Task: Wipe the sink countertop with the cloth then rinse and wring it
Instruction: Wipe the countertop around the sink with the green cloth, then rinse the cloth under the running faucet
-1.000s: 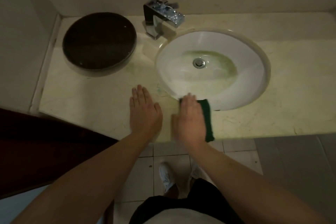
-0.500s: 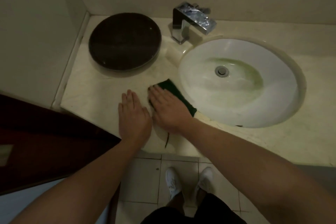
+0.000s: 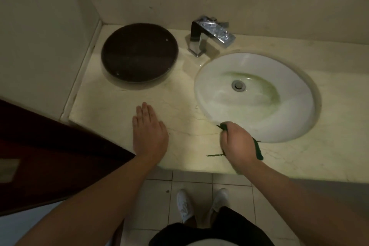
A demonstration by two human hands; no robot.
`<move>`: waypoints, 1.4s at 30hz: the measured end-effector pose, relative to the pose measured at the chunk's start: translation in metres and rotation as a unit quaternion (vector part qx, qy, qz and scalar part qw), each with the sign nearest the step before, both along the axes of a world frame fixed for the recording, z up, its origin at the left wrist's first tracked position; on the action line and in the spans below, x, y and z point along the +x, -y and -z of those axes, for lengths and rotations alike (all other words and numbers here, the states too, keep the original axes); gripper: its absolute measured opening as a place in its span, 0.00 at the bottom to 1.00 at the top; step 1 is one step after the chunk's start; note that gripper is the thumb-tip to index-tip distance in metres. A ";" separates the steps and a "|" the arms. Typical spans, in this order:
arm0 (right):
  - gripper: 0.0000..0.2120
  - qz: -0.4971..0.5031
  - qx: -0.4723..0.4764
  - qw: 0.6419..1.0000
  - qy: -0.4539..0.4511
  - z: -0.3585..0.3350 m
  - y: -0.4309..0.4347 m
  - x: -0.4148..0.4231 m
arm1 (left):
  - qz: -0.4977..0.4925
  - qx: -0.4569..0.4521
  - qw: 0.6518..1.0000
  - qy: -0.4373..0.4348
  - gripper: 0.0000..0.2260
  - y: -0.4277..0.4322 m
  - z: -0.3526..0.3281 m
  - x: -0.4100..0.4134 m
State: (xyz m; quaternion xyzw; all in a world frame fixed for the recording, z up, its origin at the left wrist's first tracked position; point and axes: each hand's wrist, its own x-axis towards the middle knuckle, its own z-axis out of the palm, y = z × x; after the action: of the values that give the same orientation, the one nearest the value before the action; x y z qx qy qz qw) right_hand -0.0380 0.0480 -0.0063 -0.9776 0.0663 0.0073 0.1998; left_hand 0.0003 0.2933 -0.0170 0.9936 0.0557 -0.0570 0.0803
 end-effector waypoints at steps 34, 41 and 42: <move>0.18 -0.103 0.152 0.983 0.021 -0.129 0.173 0.152 | -0.355 -0.562 0.746 -0.043 0.08 0.237 -0.086 0.102; 0.15 -0.107 0.121 0.985 0.069 -0.151 0.183 0.182 | -0.175 -0.461 0.868 0.057 0.10 0.253 -0.101 0.118; 0.15 -0.107 0.114 0.985 0.073 -0.154 0.181 0.183 | -0.155 -0.463 0.870 0.068 0.10 0.256 -0.106 0.121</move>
State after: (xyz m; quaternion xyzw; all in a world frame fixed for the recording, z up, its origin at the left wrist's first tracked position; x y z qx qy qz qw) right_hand 0.1454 -0.1335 0.1475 -0.9478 -0.0542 -0.0350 0.3123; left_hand 0.1216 0.0376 0.0892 0.8223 0.1710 0.0046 0.5427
